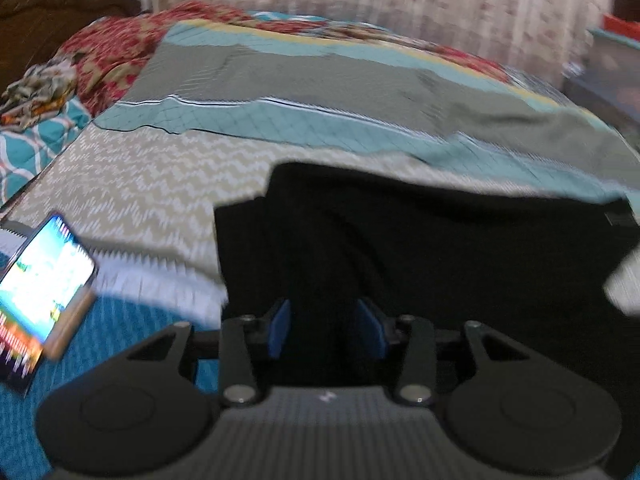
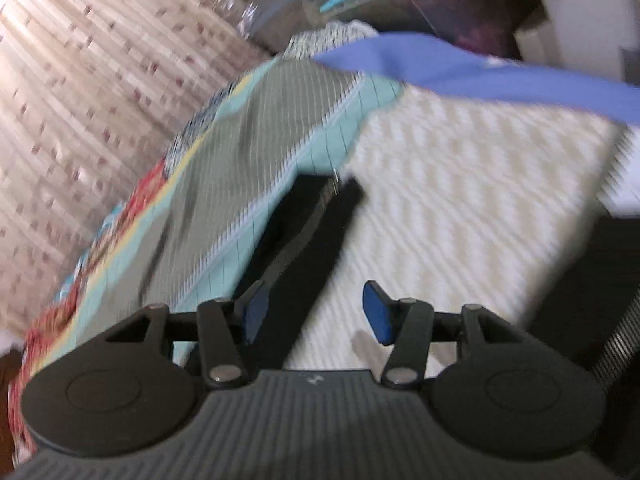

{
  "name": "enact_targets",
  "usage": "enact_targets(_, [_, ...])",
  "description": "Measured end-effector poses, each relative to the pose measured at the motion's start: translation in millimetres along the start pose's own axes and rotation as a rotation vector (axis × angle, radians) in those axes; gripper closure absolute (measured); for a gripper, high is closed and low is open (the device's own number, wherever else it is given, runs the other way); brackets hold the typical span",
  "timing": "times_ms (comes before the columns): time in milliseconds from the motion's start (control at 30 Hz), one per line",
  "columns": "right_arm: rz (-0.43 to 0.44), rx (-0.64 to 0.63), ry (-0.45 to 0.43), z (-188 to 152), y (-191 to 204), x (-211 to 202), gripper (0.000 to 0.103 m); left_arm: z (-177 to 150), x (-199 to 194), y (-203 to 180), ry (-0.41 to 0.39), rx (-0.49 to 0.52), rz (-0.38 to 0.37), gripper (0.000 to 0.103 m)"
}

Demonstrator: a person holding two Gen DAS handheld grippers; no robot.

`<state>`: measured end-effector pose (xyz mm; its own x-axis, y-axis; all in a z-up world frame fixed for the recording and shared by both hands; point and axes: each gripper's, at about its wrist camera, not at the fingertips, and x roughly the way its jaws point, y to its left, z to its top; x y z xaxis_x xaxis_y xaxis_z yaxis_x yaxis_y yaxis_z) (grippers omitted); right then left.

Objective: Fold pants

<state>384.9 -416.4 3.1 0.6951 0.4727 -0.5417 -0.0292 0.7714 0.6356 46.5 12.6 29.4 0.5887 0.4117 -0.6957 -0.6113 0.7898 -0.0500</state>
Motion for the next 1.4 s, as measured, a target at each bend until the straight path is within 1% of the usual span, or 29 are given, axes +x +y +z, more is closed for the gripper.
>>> enact_targets(67, [-0.007, -0.030, 0.020, -29.6, -5.3, -24.4, 0.047, -20.3, -15.6, -5.9, 0.018, 0.013, -0.004, 0.062])
enact_targets(133, [-0.016, -0.065, 0.020, -59.1, -7.3, -49.2, 0.047, -34.0, -26.5, -8.5, 0.026, 0.020, -0.009, 0.062])
enact_targets(200, [-0.017, -0.102, 0.014, -87.6, -6.8, -73.2, 0.047, -47.9, -33.0, -12.9, 0.051, 0.015, 0.014, 0.062])
enact_targets(300, [-0.014, -0.122, 0.014, -121.1, -3.8, -96.9, 0.047, -66.1, -40.4, -18.6, 0.098, 0.003, 0.051, 0.062])
enact_targets(467, [-0.006, -0.105, 0.047, -164.7, 5.7, -115.9, 0.047, -88.2, -57.9, -28.7, 0.109, 0.009, 0.076, 0.061])
enact_targets(567, [-0.020, -0.109, 0.093, -190.9, 10.2, -115.1, 0.047, -99.8, -61.7, -37.3, 0.122, 0.037, 0.079, 0.061])
enact_targets(600, [-0.029, -0.130, 0.080, -199.7, 12.9, -115.7, 0.047, -101.7, -62.7, -39.1, 0.126, 0.045, 0.080, 0.061])
enact_targets(667, [-0.055, -0.210, 0.032, -214.9, 23.5, -120.4, 0.046, -102.5, -63.5, -41.3, 0.126, 0.045, 0.081, 0.060])
enact_targets(700, [-0.068, -0.254, 0.019, -220.9, 29.7, -120.9, 0.044, -102.4, -63.3, -40.8, 0.127, 0.038, 0.079, 0.060])
enact_targets(767, [-0.082, -0.312, 0.000, -228.1, 37.0, -119.0, 0.041, -101.7, -61.3, -39.2, 0.136, 0.027, 0.080, 0.060])
enact_targets(867, [-0.100, -0.362, -0.022, -227.8, 40.7, -110.7, 0.039, -104.2, -59.8, -41.1, 0.143, 0.028, 0.083, 0.060])
enact_targets(967, [-0.091, -0.366, -0.037, -225.5, 37.9, -103.9, 0.037, -104.3, -59.4, -39.7, 0.148, 0.026, 0.079, 0.059])
enact_targets(1100, [-0.079, -0.358, -0.034, -221.0, 37.2, -96.9, 0.036, -105.9, -58.7, -39.2, 0.154, 0.013, 0.078, 0.058])
enact_targets(1233, [-0.055, -0.354, -0.021, -218.7, 27.7, -99.4, 0.036, -104.8, -58.2, -40.9, 0.166, 0.007, 0.089, 0.057])
enact_targets(1367, [-0.027, -0.339, -0.006, -225.2, 15.1, -108.3, 0.036, -104.3, -57.4, -44.3, 0.169, 0.021, 0.098, 0.057])
enact_targets(1400, [-0.021, -0.328, -0.004, -225.6, 12.1, -109.7, 0.036, -104.3, -57.7, -44.7, 0.161, 0.017, 0.083, 0.057])
